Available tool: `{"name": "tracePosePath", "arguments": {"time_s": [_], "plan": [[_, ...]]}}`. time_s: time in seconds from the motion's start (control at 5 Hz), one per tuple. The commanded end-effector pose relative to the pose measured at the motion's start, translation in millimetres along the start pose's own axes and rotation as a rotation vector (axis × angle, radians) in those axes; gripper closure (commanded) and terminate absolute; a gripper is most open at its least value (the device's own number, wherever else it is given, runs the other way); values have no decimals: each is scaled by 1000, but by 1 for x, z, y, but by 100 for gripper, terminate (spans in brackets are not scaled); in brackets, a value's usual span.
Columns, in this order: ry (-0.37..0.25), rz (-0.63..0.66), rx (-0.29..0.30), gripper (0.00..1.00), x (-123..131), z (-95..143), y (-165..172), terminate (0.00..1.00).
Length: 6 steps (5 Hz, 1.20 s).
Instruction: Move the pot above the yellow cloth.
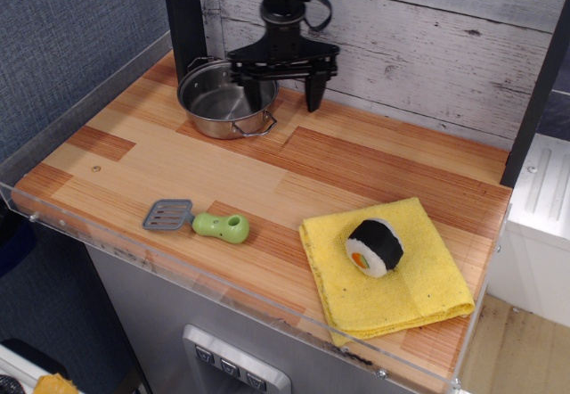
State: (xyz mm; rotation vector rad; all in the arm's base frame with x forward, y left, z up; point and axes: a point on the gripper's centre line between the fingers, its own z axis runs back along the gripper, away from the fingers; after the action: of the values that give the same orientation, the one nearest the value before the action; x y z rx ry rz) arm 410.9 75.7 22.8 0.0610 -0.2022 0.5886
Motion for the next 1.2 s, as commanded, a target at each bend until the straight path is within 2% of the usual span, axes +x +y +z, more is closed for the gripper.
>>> {"name": "tracePosePath", "arguments": {"time_s": [0.0,0.6,1.0], "plan": [[-50,1,4,100,7,19,-3,0],[-43,5,-42,100,-4,36,1,0],[-74,4,-86,100,-6,66,2,0]]}}
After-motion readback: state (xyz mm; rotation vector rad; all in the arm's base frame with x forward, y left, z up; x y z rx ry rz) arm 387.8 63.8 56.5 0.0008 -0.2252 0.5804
